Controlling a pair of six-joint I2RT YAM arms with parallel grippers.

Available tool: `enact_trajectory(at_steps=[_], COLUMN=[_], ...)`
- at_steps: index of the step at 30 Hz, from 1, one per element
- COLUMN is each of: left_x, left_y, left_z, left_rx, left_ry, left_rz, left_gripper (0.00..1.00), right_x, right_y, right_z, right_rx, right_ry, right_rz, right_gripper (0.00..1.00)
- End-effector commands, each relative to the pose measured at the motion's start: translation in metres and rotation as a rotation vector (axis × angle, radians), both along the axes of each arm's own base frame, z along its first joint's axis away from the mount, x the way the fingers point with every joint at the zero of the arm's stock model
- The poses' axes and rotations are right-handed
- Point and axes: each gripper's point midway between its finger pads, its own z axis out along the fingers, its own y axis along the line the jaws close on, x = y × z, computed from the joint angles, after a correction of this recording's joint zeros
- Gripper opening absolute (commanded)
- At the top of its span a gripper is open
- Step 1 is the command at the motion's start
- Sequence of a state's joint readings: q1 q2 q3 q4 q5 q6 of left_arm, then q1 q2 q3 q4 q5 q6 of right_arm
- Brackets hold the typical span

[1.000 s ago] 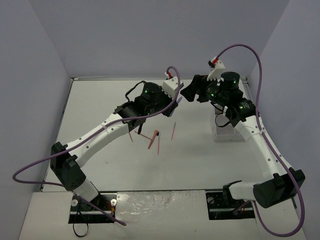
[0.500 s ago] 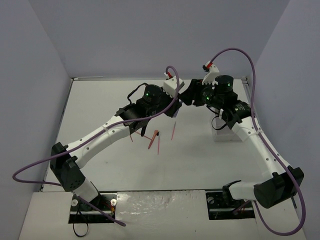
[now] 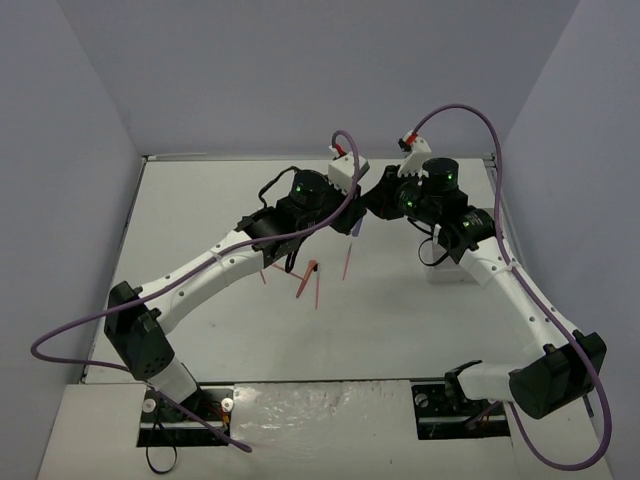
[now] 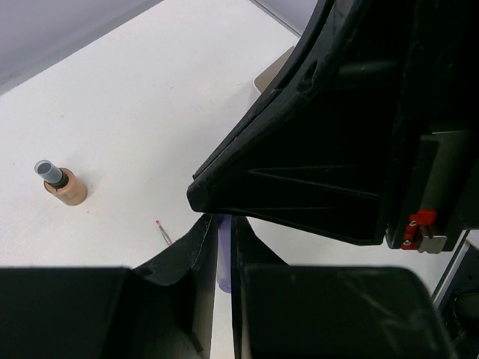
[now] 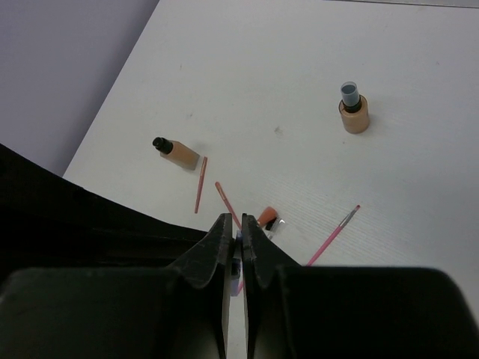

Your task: Organize the makeup

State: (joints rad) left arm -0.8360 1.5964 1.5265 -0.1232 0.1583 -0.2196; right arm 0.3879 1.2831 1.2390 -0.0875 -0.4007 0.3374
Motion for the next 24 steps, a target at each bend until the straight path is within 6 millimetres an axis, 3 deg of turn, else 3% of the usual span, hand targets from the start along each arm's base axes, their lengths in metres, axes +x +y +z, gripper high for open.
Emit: enact_trajectory(at_steps=[1,4,5,7,11,14,18,20,21,24], left_x=[0.001,0.004,0.006,0.009,0.012,0.015,0.015,0.010,0.012,0.001], left_y=[-0.007,-0.003,-0.001,0.006,0.028,0.057,0.120,0.152,0.160,0.216], left_z=[0.052,0.043,0.040,0.034,0.024,0.019,0.010,0.009,0.007,0.005], left_rx=[-0.130,-0.112,-0.103,-0.083,-0.050,-0.026,0.025,0.028,0.035,0.043], left_ry=[-0.074,-0.051,-0.043,-0.031,-0.012,-0.004,0.023,0.027,0.037,0.045], left_rz=[-0.005,0.029,0.043,0.080,0.170,0.272,0.458,0.528,0.549,0.665], left_gripper=[0.00,0.02,0.07,0.37,0.73,0.86,0.95,0.97,0.97,0.97], right_x=[0.005,0.005,0.006,0.008,0.013,0.020,0.027,0.029,0.030,0.032], right_y=[-0.005,-0.013,-0.016,-0.027,-0.059,-0.096,-0.162,-0.196,-0.198,-0.247], right_z=[0.023,0.020,0.019,0.018,0.011,0.005,-0.005,-0.009,-0.010,-0.022], right_rx=[0.014,-0.004,-0.013,-0.033,-0.068,-0.076,-0.093,-0.115,-0.118,-0.147], right_ry=[-0.102,-0.110,-0.113,-0.126,-0.134,-0.119,-0.099,-0.092,-0.088,-0.054], right_rz=[-0.029,-0.067,-0.084,-0.131,-0.268,-0.400,-0.603,-0.708,-0.716,-0.898], right_gripper=[0.00,0.00,0.00,0.00,0.00,0.00,0.00,0.00,0.00,0.00])
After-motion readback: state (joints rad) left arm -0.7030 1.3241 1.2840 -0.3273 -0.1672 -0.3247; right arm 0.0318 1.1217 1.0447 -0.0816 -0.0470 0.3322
